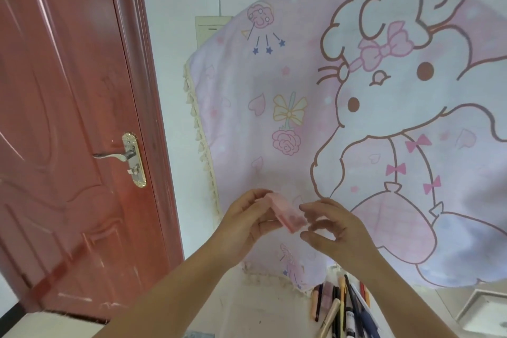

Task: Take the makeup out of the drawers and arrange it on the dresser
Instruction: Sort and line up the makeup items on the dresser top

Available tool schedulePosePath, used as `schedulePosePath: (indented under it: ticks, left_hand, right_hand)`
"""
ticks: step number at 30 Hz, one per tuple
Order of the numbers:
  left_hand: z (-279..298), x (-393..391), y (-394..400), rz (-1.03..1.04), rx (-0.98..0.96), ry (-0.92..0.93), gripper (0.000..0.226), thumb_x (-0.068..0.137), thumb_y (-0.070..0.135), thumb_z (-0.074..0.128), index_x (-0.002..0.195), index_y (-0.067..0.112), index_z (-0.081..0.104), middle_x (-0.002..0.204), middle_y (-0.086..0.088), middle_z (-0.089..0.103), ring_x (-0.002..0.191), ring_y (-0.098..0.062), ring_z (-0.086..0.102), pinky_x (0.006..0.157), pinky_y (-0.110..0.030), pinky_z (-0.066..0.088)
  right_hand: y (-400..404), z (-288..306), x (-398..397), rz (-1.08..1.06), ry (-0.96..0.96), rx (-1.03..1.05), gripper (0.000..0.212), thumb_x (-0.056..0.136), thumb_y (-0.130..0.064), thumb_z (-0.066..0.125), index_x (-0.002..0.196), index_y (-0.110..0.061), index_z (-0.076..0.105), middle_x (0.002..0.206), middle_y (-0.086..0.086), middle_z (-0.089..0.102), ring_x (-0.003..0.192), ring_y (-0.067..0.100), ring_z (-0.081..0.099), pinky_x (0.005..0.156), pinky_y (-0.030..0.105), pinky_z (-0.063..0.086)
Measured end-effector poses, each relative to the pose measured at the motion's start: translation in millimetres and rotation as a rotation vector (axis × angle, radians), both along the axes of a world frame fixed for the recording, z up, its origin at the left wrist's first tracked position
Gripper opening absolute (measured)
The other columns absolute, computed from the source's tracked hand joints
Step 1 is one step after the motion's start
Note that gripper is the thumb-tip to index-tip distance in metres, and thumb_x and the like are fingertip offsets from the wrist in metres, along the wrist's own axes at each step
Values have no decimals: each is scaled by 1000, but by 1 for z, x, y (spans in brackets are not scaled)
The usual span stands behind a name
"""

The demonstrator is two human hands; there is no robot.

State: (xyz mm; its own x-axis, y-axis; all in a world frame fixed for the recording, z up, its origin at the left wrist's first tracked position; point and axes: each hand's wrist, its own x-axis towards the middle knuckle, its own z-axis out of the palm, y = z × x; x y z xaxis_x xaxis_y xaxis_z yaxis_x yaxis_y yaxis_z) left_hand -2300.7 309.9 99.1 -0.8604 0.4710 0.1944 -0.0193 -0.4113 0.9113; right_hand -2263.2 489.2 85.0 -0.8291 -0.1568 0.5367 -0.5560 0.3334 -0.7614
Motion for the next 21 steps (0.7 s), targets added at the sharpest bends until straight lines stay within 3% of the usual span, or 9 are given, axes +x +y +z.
schedulePosePath:
  ticks: [3,6,10,13,15,17,19,21]
  left_hand:
    - [-2,-6,0,-131,-3,20,30,75,31,67,88,4,68,83,-15,72,76,-24,70,68,-27,56]
    - [-3,-10,-1,-186,-43,-9,53,61,41,78,96,4,67,88,-17,71,79,-26,69,72,-30,56]
    - [1,-7,2,-127,-69,-57,20,85,17,57,98,2,60,79,-10,72,69,-19,70,62,-24,57]
    - [2,-8,4,-35,-81,-30,12,84,6,54,96,4,57,83,-9,69,66,-15,70,58,-22,56]
    - [3,-11,1,-28,-166,83,31,72,5,71,101,8,60,90,-5,69,77,-13,70,68,-24,57]
    - [6,-12,-1,-20,-315,202,43,68,2,73,107,16,60,89,8,72,84,-6,69,75,-22,56]
    - [8,-12,-1,17,-361,222,46,73,-15,65,103,21,59,79,15,73,77,3,67,71,-17,55]
    - [11,-11,0,28,-352,219,49,74,-22,58,96,21,57,72,15,73,71,2,68,67,-15,55]
  right_hand:
    - [-1,10,-2,-37,106,177,28,60,-51,66,87,-54,60,112,-38,47,104,-9,51,85,4,41]
    - [1,21,-3,-7,74,269,24,58,-53,64,80,-60,56,117,-41,48,117,-19,38,93,-4,26]
    - [3,29,-4,76,4,312,23,58,-47,63,78,-57,55,115,-29,50,111,-13,47,88,0,34]
    - [6,33,-5,55,14,314,21,54,-47,63,73,-52,57,105,-29,54,100,-7,53,82,6,41]
    - [7,35,-6,25,10,290,18,52,-47,62,70,-44,60,98,-31,58,96,-9,54,79,6,41]
    - [8,37,-8,30,-1,269,28,53,-46,62,80,-38,66,93,-34,62,94,-8,56,80,8,44]
    - [7,38,-8,43,-6,240,39,53,-45,63,92,-49,62,97,-38,60,94,-3,58,81,12,46]
    - [6,37,-9,55,-35,152,32,50,-43,65,80,-55,65,93,-33,64,92,-2,60,81,12,48]
